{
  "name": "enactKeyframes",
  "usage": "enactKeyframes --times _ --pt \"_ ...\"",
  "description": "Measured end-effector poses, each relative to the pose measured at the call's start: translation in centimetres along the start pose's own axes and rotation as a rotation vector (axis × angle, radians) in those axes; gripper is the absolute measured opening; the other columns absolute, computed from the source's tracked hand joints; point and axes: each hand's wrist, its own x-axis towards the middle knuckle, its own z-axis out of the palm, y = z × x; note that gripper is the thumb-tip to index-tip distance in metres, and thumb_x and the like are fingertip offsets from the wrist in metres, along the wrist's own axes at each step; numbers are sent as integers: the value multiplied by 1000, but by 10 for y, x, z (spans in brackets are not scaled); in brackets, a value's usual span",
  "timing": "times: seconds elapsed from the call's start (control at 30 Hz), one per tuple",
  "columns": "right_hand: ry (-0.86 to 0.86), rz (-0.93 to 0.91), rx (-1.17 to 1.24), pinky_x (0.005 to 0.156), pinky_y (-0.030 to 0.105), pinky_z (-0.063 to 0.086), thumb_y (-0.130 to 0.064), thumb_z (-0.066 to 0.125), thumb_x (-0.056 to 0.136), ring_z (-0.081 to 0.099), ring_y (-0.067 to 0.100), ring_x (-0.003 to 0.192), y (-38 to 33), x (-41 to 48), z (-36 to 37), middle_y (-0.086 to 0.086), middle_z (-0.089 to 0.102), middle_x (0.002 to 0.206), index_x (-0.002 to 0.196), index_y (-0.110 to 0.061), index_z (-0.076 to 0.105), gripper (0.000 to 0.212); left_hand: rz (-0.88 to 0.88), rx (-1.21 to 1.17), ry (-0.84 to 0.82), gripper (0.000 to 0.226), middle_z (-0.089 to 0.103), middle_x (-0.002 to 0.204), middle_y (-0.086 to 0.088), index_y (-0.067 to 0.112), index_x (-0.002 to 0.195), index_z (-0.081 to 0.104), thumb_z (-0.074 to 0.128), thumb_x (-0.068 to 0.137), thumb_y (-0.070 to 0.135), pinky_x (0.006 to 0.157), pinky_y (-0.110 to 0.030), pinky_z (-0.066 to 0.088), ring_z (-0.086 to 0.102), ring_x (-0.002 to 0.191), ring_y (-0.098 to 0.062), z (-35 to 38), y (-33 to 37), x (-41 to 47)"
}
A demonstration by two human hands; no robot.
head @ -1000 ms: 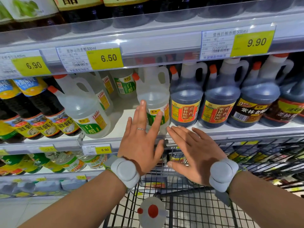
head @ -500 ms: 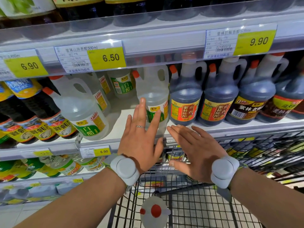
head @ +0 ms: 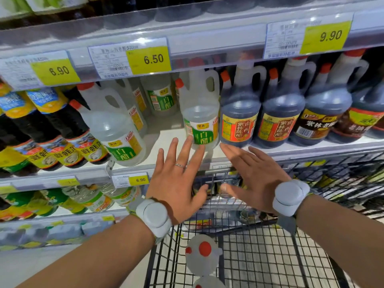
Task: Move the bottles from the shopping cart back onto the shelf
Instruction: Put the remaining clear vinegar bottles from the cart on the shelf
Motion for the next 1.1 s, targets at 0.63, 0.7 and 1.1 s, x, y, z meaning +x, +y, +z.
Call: enactKeyframes --times 0.63,0.7,1.1 --pt "99 27 231 123 54 8 -67 33 89 -4 15 154 -61 -65 42 -3 2 168 158 -26 -7 90 224 -138 -316 114 -12 170 6 38 156 -20 46 77 88 127 -53 -2 -14 157 -26 -7 13 -63" --pt "88 31 242 123 55 8 -68 32 89 -2 16 154 -70 -70 49 -2 4 168 159 -25 -5 90 218 -132 -485 120 -2 171 3 36 158 -20 55 77 84 129 -46 5 -4 158 -23 -4 12 -69" --pt "16 116 285 124 51 2 -67 30 90 -5 16 154 -85 -91 84 -1 1 168 157 -31 -11 86 308 156 -688 68 71 98 5 36 135 49 63 80 73 69 -33 55 68 87 -26 7 24 -67"
